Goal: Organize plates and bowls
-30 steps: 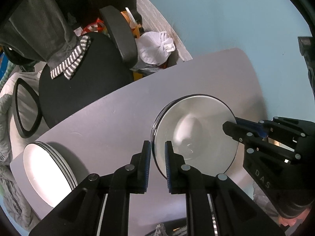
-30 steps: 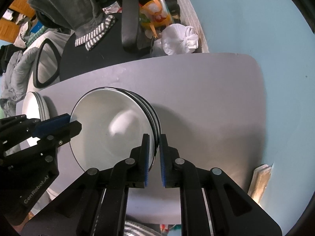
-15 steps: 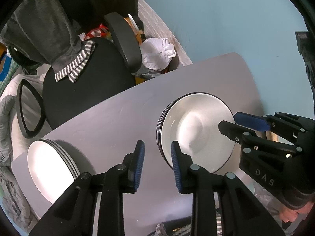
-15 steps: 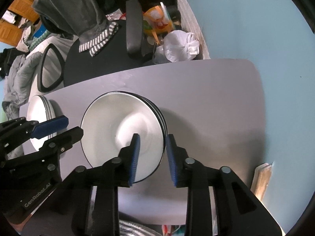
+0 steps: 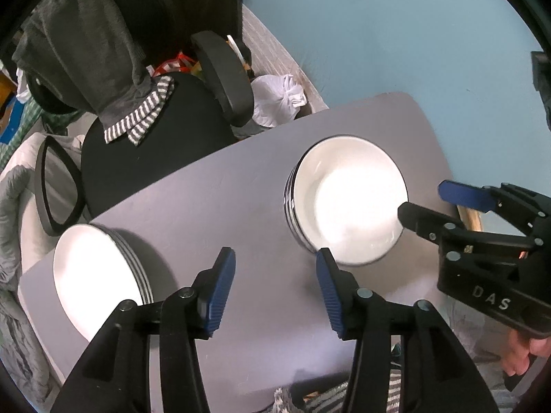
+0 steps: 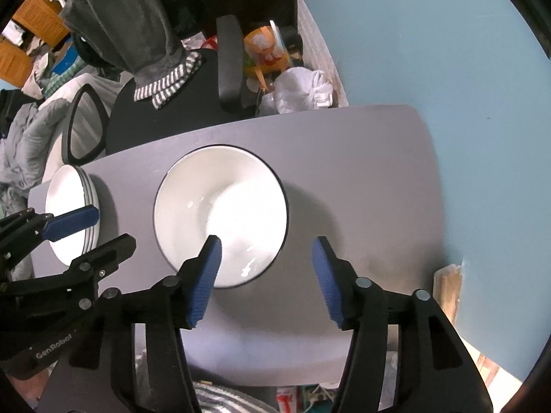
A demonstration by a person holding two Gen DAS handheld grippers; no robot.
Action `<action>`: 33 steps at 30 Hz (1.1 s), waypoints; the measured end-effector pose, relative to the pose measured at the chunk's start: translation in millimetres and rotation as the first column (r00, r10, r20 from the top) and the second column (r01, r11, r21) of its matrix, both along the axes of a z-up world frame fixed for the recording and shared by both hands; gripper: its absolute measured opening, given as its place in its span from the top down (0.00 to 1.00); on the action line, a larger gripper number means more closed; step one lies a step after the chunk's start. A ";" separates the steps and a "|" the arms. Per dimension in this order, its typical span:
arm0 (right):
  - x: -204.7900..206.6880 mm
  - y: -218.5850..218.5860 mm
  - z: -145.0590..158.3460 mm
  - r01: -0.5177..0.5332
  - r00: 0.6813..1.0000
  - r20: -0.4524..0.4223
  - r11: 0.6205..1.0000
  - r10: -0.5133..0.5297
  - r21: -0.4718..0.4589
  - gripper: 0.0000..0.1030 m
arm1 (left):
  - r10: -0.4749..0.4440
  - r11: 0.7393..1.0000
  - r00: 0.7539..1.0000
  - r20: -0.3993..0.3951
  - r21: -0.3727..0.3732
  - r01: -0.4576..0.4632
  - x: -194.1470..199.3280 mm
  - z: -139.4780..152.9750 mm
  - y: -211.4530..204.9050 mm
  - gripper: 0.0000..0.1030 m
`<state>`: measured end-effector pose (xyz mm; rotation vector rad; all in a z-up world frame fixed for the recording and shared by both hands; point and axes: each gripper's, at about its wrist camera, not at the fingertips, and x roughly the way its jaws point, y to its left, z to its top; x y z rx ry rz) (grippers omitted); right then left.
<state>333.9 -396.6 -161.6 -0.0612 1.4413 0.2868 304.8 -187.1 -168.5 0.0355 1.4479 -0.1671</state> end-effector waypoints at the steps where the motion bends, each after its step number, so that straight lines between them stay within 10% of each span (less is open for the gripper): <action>1: -3.1 1.0 2.5 -0.002 1.000 0.010 1.000 0.002 -0.004 0.40 | 0.002 1.000 1.000 0.003 -0.001 -0.002 -2.4 1.6 2.0 0.50; 13: -34.2 15.0 21.4 -0.054 0.995 0.088 0.998 0.056 -0.023 0.38 | 0.079 0.996 0.989 0.125 -0.043 -0.074 -39.8 39.0 28.7 0.24; 33: -42.7 -4.2 16.5 -0.053 0.989 0.137 0.999 0.052 0.004 0.38 | 0.173 0.981 0.983 0.062 -0.096 -0.167 -41.6 15.9 34.7 0.24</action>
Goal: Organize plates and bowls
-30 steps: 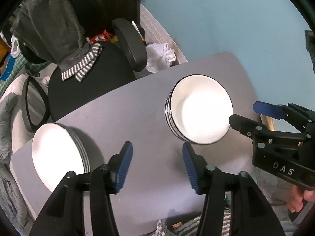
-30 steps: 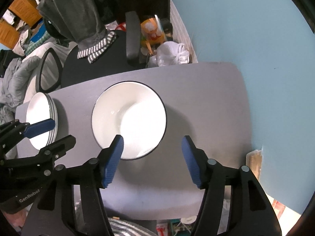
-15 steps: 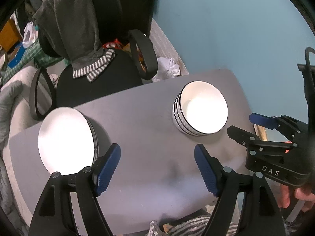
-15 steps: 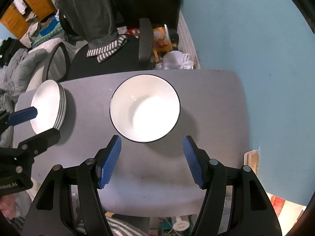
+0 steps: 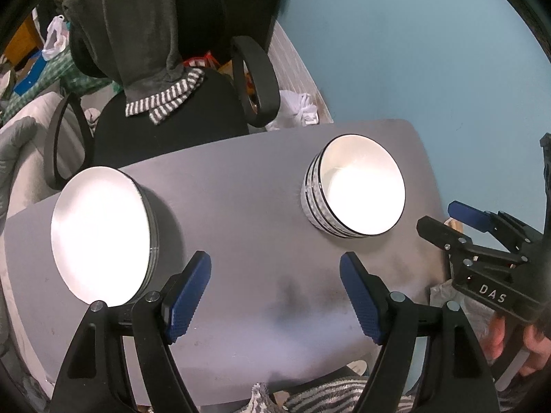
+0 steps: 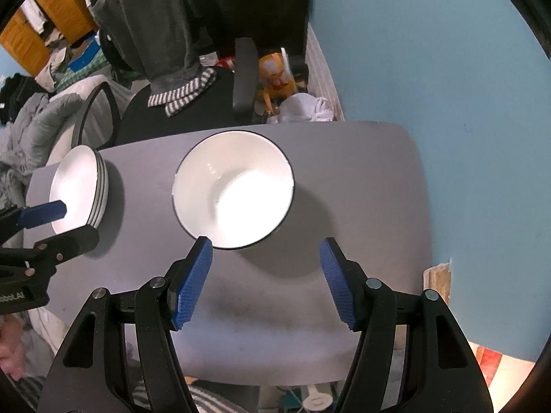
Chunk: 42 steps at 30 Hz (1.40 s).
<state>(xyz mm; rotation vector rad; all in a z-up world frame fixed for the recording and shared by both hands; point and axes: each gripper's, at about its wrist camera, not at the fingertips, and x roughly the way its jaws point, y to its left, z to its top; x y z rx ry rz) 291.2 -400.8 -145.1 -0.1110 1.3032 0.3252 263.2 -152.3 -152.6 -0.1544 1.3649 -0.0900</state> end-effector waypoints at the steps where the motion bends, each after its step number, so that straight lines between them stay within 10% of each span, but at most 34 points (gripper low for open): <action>1: 2.1 -2.3 -1.2 0.001 1.000 -0.009 1.000 -0.001 0.007 0.38 | -0.001 1.000 1.000 -0.003 0.000 0.001 1.2 -1.1 -1.9 0.24; 37: 78.0 -18.9 -87.5 -0.012 0.960 -0.278 0.996 0.036 0.086 0.38 | -0.010 1.000 0.977 -0.211 -0.014 0.008 82.4 -88.2 -38.5 0.27; 42: 79.1 -17.3 -93.0 -0.018 0.954 -0.296 0.996 0.044 0.090 0.38 | -0.028 0.999 0.964 -0.265 -0.033 0.020 85.7 -100.3 -34.9 0.48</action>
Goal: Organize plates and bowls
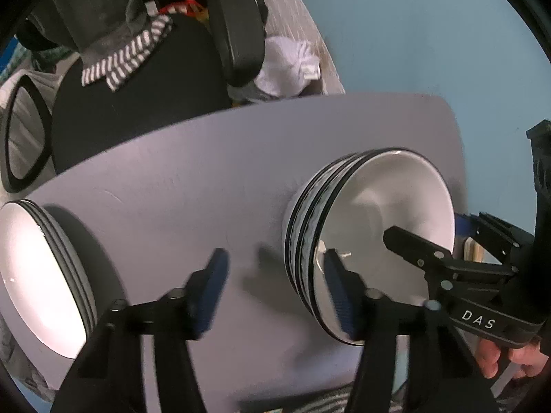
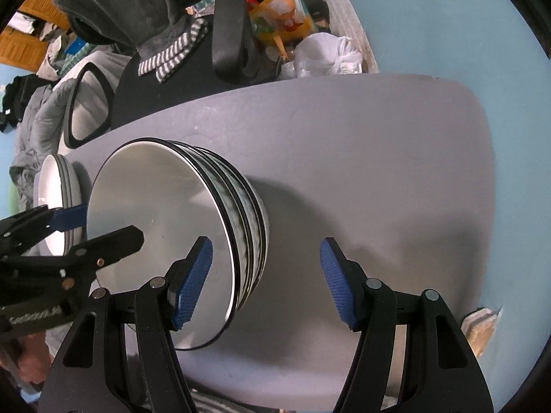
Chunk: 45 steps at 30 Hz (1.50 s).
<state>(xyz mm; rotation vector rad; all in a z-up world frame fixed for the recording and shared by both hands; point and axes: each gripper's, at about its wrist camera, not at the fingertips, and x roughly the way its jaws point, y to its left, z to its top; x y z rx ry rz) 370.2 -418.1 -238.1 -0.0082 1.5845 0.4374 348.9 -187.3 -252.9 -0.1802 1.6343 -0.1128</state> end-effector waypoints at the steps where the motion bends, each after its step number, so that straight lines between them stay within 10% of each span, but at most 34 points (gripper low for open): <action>1: 0.6 0.4 -1.0 -0.001 1.000 -0.003 1.000 0.001 0.001 0.38 | 0.000 1.000 1.000 -0.009 -0.002 0.000 0.4 -1.8 0.6 0.48; 14: 1.9 -0.1 -9.1 0.038 0.999 -0.003 0.999 -0.038 0.023 0.38 | -0.002 1.000 0.999 -0.041 -0.001 0.002 3.5 -14.7 -3.3 0.47; 24: 5.0 7.1 -4.5 0.027 0.999 -0.041 0.998 -0.024 0.061 0.70 | -0.010 0.999 0.998 -0.057 -0.035 0.008 5.7 -17.1 -9.3 0.49; 31: 5.5 9.0 -4.7 0.011 0.999 -0.040 0.999 -0.009 0.050 0.71 | -0.030 0.997 0.998 -0.051 -0.073 0.026 6.1 -14.9 -14.9 0.71; 45: 4.7 10.4 -2.9 0.015 0.999 -0.035 0.999 -0.014 0.030 0.73 | -0.011 0.999 0.999 -0.048 -0.040 0.009 7.5 -12.7 -11.2 0.80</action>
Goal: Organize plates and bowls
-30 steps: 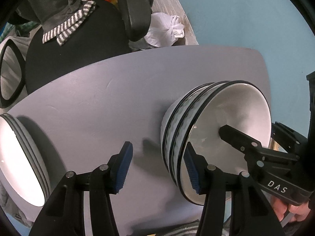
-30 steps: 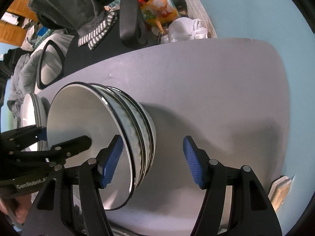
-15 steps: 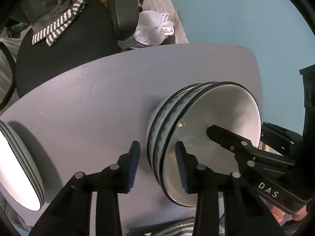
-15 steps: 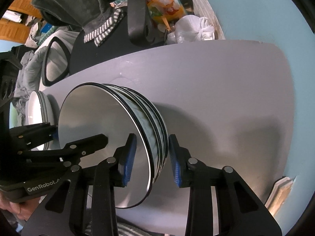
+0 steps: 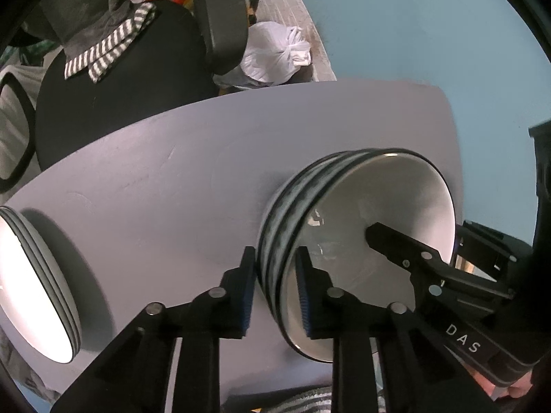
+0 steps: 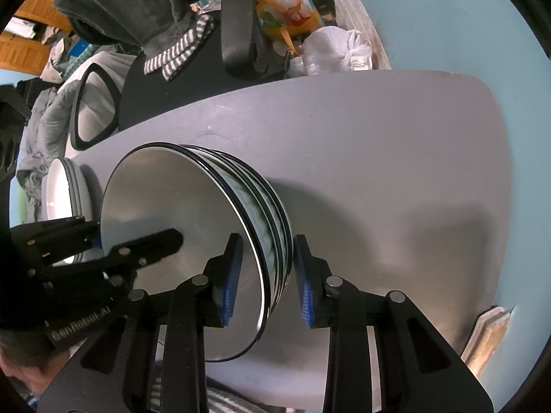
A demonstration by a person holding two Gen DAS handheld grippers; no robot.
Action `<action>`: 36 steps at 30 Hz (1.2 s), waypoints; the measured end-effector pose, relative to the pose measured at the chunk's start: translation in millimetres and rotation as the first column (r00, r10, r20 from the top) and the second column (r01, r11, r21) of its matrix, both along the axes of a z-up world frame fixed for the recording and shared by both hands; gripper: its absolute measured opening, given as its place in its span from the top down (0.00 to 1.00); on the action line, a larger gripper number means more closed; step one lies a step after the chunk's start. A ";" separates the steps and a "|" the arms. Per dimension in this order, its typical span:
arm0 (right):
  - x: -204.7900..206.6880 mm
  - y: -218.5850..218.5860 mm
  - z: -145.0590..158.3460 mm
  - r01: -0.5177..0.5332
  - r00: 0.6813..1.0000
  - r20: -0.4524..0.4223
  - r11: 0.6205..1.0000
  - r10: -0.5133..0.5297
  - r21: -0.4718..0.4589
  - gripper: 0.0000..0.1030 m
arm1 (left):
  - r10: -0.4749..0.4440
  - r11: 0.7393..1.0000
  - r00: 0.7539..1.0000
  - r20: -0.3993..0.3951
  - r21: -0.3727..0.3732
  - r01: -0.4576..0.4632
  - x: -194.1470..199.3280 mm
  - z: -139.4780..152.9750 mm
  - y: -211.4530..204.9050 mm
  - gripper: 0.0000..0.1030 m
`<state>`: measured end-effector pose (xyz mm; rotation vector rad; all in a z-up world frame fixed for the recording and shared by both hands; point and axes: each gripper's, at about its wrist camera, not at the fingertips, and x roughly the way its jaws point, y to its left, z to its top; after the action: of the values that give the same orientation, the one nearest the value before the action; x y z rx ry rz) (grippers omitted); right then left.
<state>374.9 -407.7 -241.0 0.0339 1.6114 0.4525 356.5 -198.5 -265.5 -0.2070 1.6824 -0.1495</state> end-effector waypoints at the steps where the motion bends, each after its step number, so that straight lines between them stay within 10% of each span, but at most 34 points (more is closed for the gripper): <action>1: -0.2 -0.2 0.0 0.002 1.000 0.001 1.000 -0.002 -0.002 0.73 | -0.001 1.000 1.000 -0.001 -0.001 0.001 0.0 0.2 0.2 0.80; 36: -23.3 9.1 9.8 0.030 1.000 -0.004 0.999 -0.030 -0.016 0.85 | -0.029 0.998 0.997 0.071 0.066 0.024 -30.6 20.4 10.7 0.85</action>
<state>351.6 -398.6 -231.2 0.0469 1.6167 0.4162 325.8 -187.8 -245.1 -0.1292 1.6162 -0.1208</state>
